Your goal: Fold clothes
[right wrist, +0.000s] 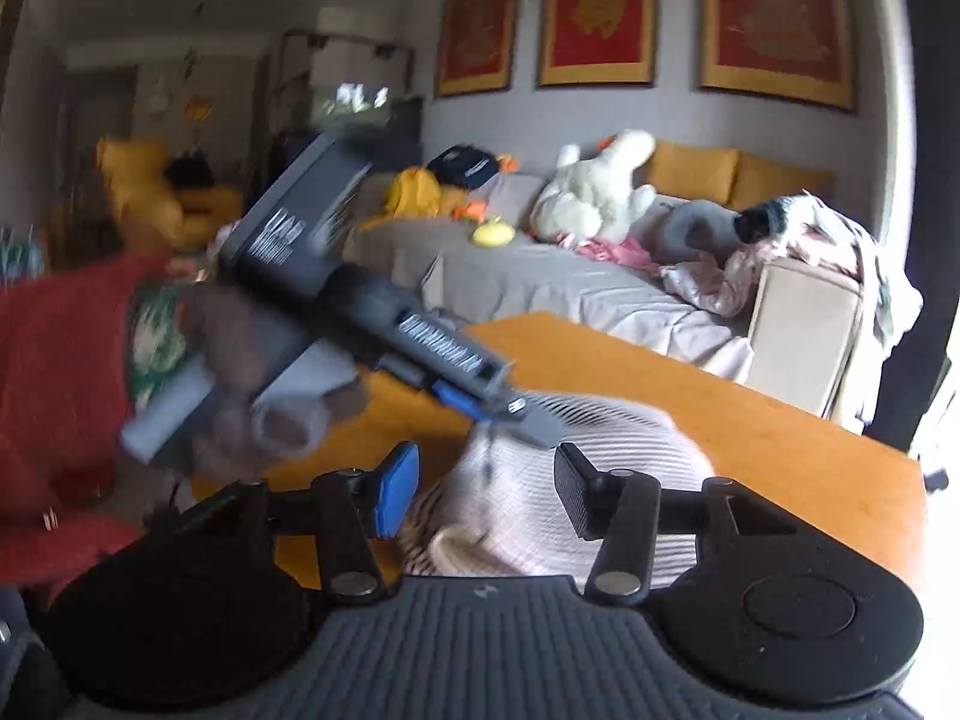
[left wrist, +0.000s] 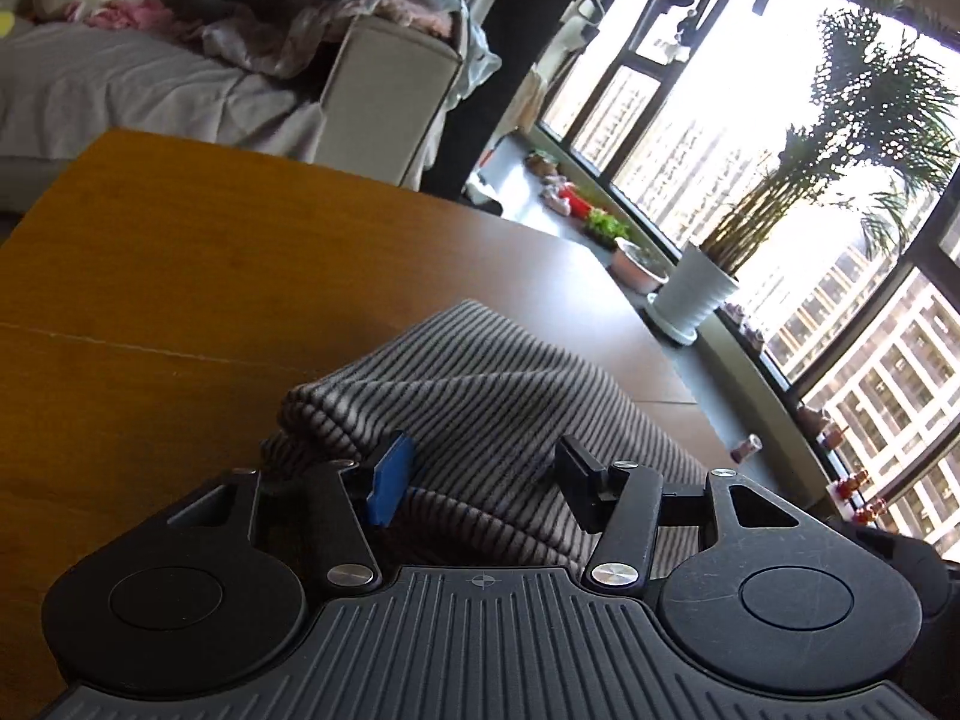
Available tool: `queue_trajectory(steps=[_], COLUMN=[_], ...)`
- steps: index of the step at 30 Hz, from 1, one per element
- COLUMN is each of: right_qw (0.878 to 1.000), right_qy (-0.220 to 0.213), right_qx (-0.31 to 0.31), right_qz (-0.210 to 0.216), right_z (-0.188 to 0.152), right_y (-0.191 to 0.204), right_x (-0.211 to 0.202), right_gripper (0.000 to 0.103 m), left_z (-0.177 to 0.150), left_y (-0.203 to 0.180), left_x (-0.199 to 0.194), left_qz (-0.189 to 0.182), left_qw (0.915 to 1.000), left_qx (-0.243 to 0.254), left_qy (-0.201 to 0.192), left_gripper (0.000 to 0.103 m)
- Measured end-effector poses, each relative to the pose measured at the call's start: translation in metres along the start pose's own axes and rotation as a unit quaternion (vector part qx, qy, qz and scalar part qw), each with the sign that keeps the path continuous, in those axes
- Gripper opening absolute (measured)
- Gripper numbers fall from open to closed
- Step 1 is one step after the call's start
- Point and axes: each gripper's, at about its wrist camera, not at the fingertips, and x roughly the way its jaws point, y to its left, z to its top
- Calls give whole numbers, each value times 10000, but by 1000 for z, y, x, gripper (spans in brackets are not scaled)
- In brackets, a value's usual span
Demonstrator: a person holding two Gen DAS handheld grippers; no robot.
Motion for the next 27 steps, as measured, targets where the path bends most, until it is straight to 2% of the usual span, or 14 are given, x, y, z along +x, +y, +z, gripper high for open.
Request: queue_trajectory(steps=[2,4,6,8,12,16,17,18,20,23,25,27], right_qw=[9996,9978,9972,9984,9974,9969,9967,9969,9971,9968,9958,9954], right_qy=[165,431,549,518,616,693,712,711,700,683,727,722], right_qx=[238,458,441,169,258,175,153,83,-81,-326,-480,-436], right_qz=[55,228,249,179,283,337,349,336,297,239,270,465], right_z=[-4,-12,-23,-27,-21,-21,-21,-21,-22,-24,-25,-23], right_y=[-7,-7,3,14,7,4,4,7,15,27,33,24], right_x=[7,18,29,33,37,34,34,35,39,45,42,29], right_gripper=[39,37,38,43,44,45,45,46,51,63,67,68], left_z=[-1,-2,-2,-2,-1,3,4,4,3,-5,-12,-20], left_y=[0,2,4,7,12,8,4,0,-9,-18,-24,-25], left_x=[-3,-3,-3,-3,-2,-11,-16,-24,-37,-44,-37,-21], left_qz=[-20,-15,-38,-48,-37,206,325,457,675,532,459,644], left_qw=[9999,9999,9999,9999,10000,9997,9994,9989,9975,9980,9978,9960], left_qx=[101,123,124,101,50,-86,-106,-123,-160,-334,-387,-388], left_qy=[-59,-51,-46,-40,-50,-25,-39,-61,-96,50,265,490], left_gripper=[58,58,58,58,58,58,61,72,79,82,85,82])
